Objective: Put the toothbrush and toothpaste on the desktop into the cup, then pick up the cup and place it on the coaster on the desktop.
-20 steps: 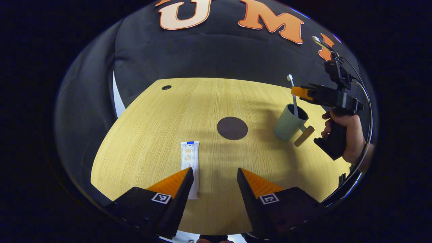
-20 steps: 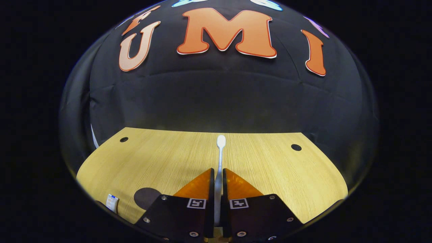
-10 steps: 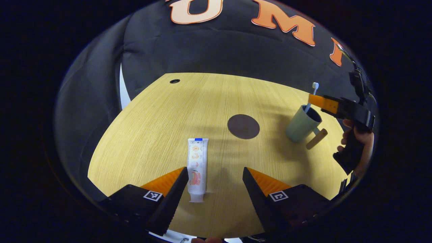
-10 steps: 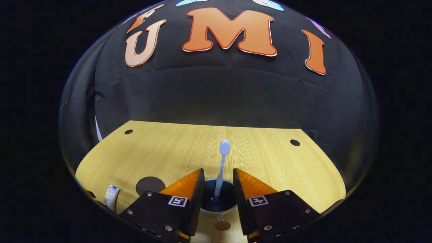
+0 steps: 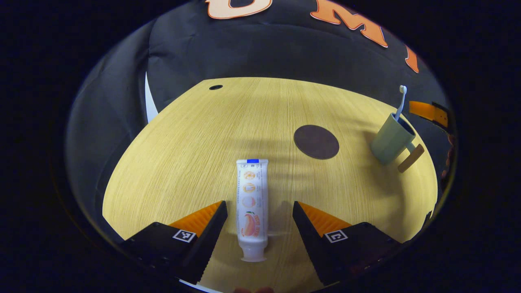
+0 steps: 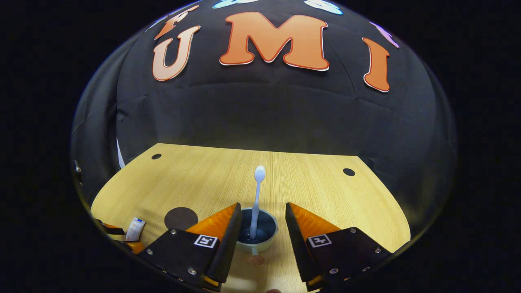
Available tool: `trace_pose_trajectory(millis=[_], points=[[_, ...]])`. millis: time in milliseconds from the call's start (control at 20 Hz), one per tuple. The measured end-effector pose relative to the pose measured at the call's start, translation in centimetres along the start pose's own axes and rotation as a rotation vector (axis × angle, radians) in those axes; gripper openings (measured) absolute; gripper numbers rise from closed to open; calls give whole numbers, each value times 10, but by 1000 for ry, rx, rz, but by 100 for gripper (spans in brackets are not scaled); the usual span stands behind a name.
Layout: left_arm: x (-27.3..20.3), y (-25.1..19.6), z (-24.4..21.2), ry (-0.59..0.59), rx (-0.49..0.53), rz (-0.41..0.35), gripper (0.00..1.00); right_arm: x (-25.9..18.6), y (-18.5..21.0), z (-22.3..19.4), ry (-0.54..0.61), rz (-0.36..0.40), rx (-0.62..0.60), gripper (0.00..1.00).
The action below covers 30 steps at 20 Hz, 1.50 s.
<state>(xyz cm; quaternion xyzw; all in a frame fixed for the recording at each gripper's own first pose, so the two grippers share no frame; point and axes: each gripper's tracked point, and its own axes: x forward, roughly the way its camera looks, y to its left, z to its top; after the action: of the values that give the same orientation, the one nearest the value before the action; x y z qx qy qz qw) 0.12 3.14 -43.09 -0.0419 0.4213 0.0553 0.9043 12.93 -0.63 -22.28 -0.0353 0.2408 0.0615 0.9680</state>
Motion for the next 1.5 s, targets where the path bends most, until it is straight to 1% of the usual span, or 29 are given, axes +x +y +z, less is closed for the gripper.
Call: trace_pose_trajectory(millis=[250, 350, 400, 450, 500, 600, 650, 800, 850, 900, 950, 1000, 1250, 1500], points=[[8, 6, -3, 6, -8, 4, 99, -4, 1, 2, -5, 4, -7, 66], [9, 8, -2, 1, -5, 3, 90, -5, 0, 3, -6, 3, -7, 66], [9, 7, -2, 5, -2, 2, 84, -5, 0, 2, -5, 1, -5, 62], [10, 7, -1, 0, -2, 3, 79, -6, -1, 2, -4, -1, -3, 66], [11, 8, 0, 8, -5, -2, 60, -5, -2, 3, -4, -2, -2, 66], [9, 5, 0, 9, 3, 0, 51, -6, -3, 4, -5, -6, -1, 66], [12, 4, 0, 9, 4, 0, 52, -6, -4, 4, -6, -8, -1, 66], [11, 3, 0, 12, 14, -5, 46, -7, -4, 6, -14, -11, -4, 66], [12, 2, 1, 13, 14, -7, 46, -7, -5, 7, -15, -12, -4, 62], [10, 1, 0, 14, 16, -14, 43, -8, -4, 7, -16, -11, -3, 68], [8, 1, 0, 10, 19, -16, 43, -7, -4, 7, -17, -12, -2, 69], [6, 0, 2, 4, 23, -22, 37, -7, -4, 8, -18, -12, 0, 71], [-13, -10, 26, -69, 34, -59, 37, -11, -5, 10, -26, -10, 6, 74], [-35, -35, 69, -176, 36, -102, 37, -20, -15, 17, -48, -18, 18, 74]])
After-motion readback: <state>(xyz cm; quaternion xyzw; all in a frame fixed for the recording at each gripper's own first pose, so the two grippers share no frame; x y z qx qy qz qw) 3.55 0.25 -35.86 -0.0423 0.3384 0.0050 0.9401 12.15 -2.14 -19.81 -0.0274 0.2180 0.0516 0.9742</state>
